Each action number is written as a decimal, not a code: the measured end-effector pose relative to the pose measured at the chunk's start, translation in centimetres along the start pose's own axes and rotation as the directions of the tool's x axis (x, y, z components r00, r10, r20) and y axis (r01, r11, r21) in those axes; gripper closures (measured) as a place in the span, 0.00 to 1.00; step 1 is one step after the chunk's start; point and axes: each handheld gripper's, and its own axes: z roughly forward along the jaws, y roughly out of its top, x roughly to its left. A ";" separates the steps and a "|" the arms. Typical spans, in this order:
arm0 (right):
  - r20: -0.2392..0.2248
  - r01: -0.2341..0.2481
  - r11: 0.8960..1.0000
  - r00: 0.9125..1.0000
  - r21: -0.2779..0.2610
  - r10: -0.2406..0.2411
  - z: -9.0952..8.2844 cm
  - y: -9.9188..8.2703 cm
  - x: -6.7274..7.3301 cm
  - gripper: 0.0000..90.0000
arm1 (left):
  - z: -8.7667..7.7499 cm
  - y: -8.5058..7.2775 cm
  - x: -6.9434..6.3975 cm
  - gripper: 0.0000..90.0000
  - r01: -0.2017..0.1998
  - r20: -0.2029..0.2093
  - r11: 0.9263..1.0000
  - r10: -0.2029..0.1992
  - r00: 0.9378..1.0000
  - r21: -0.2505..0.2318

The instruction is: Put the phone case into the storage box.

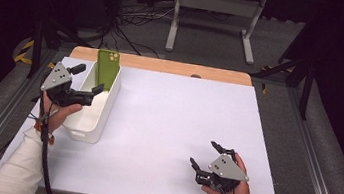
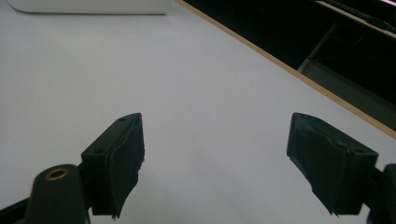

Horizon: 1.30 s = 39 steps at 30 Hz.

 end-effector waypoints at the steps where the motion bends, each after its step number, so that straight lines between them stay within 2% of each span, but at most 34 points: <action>1: 0.000 0.001 1.000 1.000 -0.001 -0.001 0.0 0.0 0.0 0.22 | -0.1 0.1 -0.1 0.09 -0.003 0.008 1.000 0.003 1.000 0.000; 4: -0.002 0.004 1.000 1.000 -0.002 -0.004 -0.1 0.0 0.1 0.22 | -0.4 0.1 -0.3 0.09 0.009 0.024 1.000 -0.009 1.000 -0.009; 12: -0.003 0.001 1.000 1.000 -0.002 -0.001 -0.2 0.0 0.0 0.22 | -0.8 0.3 -1.4 0.08 -0.019 0.053 1.000 0.020 0.998 -0.014; 14: -0.001 0.000 1.000 1.000 -0.001 0.000 -0.2 0.0 0.0 0.22 | -0.8 0.4 -1.6 0.08 -0.003 0.068 1.000 0.005 0.998 -0.029; 16: -0.003 0.001 1.000 1.000 0.000 -0.001 -0.2 0.0 0.0 0.22 | -0.9 0.5 -1.9 0.08 -0.008 0.074 1.000 0.010 0.997 -0.030; 32: 0.002 0.012 1.000 1.000 0.006 -0.012 -0.3 -0.1 0.0 0.22 | -1.2 0.4 -3.1 0.07 -0.004 0.102 0.999 0.008 0.995 -0.041; 39: -0.002 0.007 1.000 1.000 0.002 -0.007 -0.3 -0.1 -0.1 0.22 | -1.2 0.7 -3.9 0.08 -0.020 0.120 0.999 0.026 0.992 -0.045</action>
